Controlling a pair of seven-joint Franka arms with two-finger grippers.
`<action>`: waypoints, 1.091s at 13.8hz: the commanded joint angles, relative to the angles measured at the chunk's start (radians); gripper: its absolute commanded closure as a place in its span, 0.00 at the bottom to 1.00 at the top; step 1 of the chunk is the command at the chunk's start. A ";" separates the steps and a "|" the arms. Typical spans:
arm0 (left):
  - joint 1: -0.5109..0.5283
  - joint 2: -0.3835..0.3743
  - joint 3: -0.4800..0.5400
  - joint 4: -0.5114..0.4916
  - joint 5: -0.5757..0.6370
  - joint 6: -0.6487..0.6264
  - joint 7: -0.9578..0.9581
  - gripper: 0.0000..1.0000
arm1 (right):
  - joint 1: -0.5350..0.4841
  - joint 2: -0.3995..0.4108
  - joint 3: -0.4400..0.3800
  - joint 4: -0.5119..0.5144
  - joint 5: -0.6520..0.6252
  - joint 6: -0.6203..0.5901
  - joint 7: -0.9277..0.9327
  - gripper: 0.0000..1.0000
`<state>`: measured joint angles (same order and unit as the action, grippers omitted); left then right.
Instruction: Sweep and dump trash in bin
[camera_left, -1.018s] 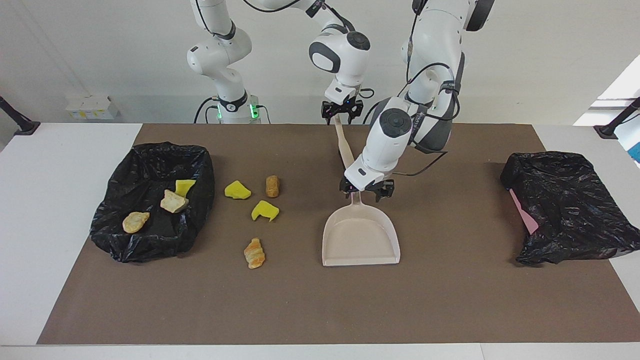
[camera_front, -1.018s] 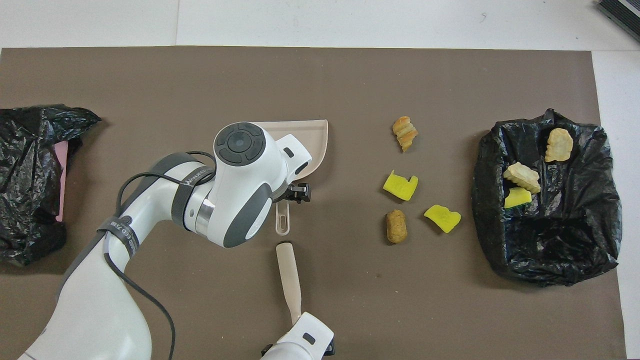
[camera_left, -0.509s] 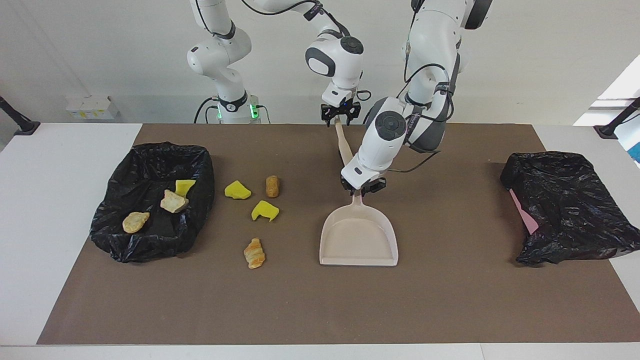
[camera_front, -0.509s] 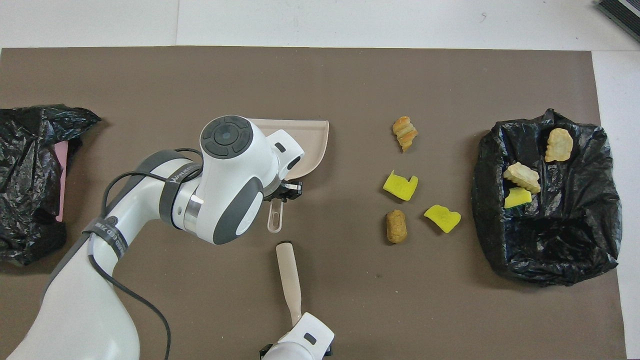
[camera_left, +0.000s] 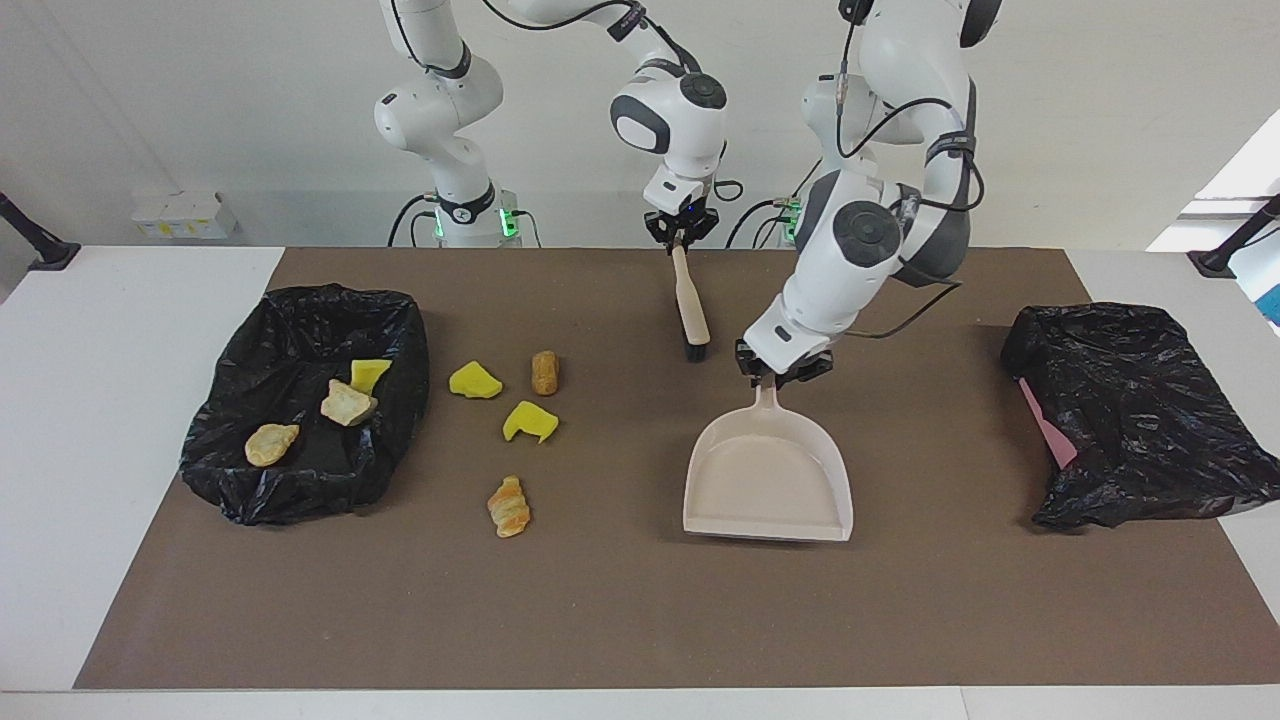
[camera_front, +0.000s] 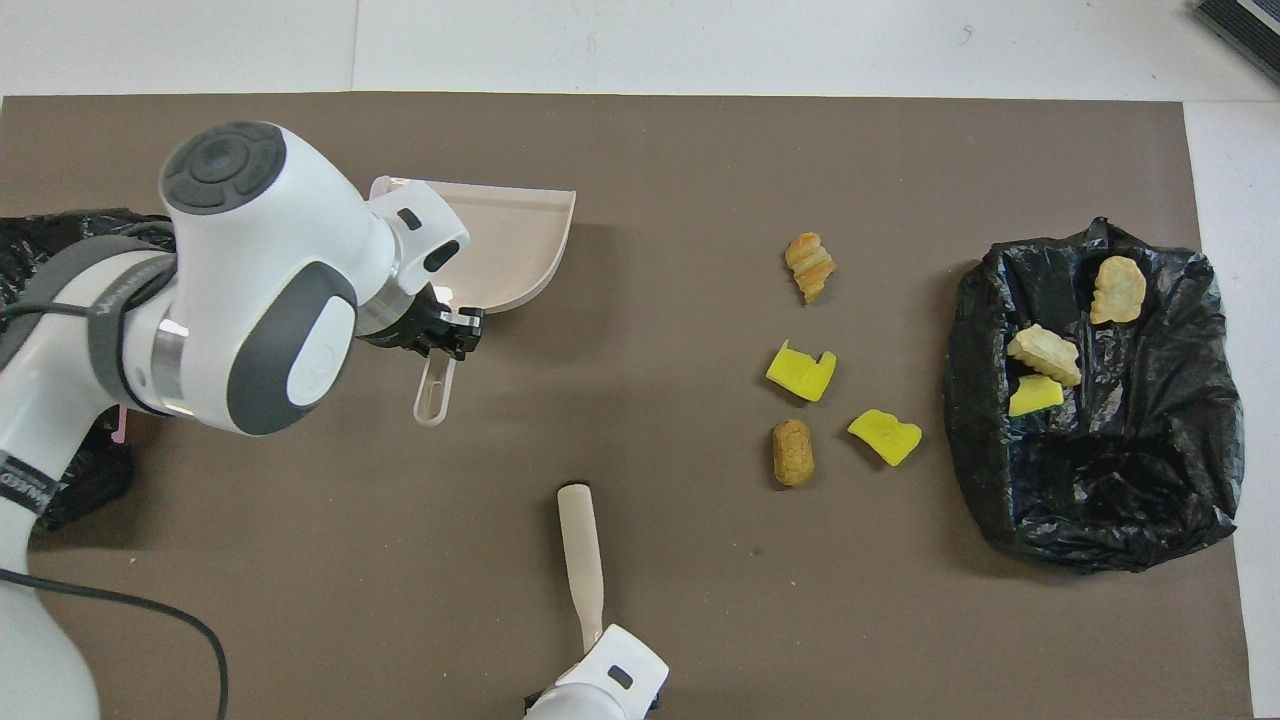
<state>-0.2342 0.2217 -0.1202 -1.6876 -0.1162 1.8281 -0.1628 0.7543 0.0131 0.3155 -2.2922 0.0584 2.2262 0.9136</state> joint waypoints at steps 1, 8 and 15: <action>0.088 -0.053 -0.003 0.000 -0.008 -0.061 0.141 1.00 | 0.002 -0.048 -0.006 -0.018 0.018 0.024 0.027 1.00; 0.225 -0.050 -0.003 0.014 0.015 -0.093 0.553 1.00 | -0.142 -0.195 -0.010 -0.047 0.011 -0.133 0.077 1.00; 0.210 -0.059 -0.007 -0.009 0.102 -0.076 1.147 1.00 | -0.378 -0.240 -0.010 -0.049 -0.121 -0.374 0.015 1.00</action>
<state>-0.0192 0.1734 -0.1258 -1.6877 -0.0452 1.7551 0.8333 0.4330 -0.2073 0.2947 -2.3197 -0.0234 1.8876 0.9555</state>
